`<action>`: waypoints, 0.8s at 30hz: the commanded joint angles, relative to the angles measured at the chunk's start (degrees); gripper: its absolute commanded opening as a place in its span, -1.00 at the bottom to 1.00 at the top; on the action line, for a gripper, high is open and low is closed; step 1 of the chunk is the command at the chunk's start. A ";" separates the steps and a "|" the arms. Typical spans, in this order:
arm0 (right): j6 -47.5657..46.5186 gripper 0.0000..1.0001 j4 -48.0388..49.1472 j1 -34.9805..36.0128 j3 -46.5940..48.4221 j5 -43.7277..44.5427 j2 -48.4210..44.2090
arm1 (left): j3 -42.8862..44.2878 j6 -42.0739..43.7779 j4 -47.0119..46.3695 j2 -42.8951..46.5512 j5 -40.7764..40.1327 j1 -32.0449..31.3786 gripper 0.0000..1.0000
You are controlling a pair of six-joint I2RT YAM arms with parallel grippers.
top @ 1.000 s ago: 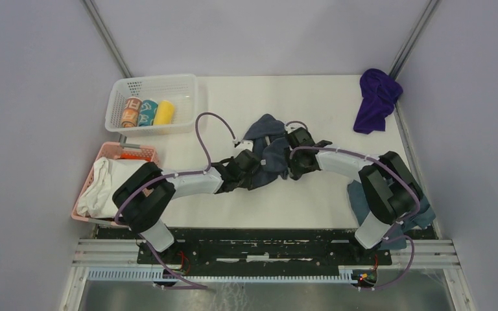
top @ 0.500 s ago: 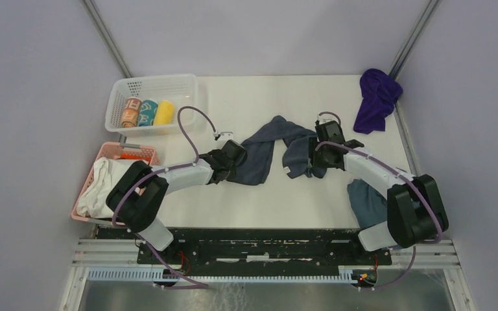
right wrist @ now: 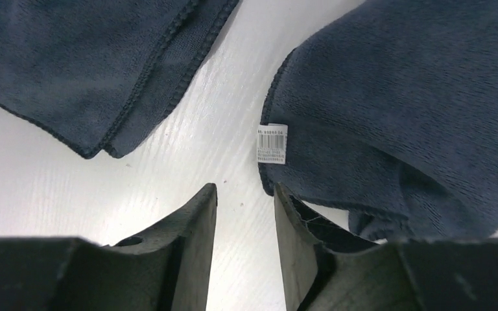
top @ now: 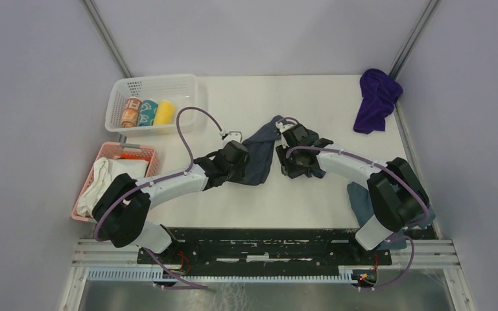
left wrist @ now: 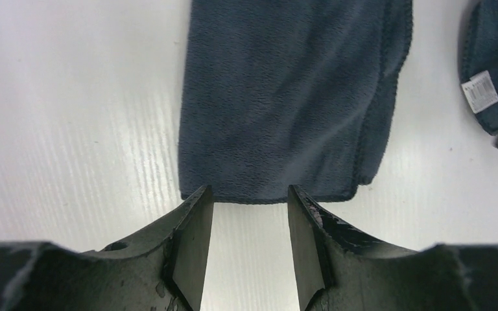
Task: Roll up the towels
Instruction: Flatten out the towel at the center of the board.
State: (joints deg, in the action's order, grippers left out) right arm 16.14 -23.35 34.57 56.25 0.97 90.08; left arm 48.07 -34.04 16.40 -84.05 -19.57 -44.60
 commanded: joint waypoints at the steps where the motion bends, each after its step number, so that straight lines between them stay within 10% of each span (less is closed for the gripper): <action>1: -0.83 -0.13 0.34 0.79 4.16 0.08 4.50 | 1.31 -1.20 -2.52 1.63 3.37 -0.83 0.07; 15: -1.54 -0.22 -4.24 1.59 5.36 7.17 12.50 | 3.27 -0.42 -4.42 -1.79 6.13 -2.54 0.05; 24: -1.49 -0.99 -2.61 1.58 4.65 3.52 11.48 | 6.45 1.26 -4.40 -5.98 6.19 -5.10 0.07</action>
State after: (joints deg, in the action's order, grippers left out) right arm 14.63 -26.24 36.10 61.04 5.41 101.47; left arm 51.29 -34.02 14.06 -88.55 -13.34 -48.31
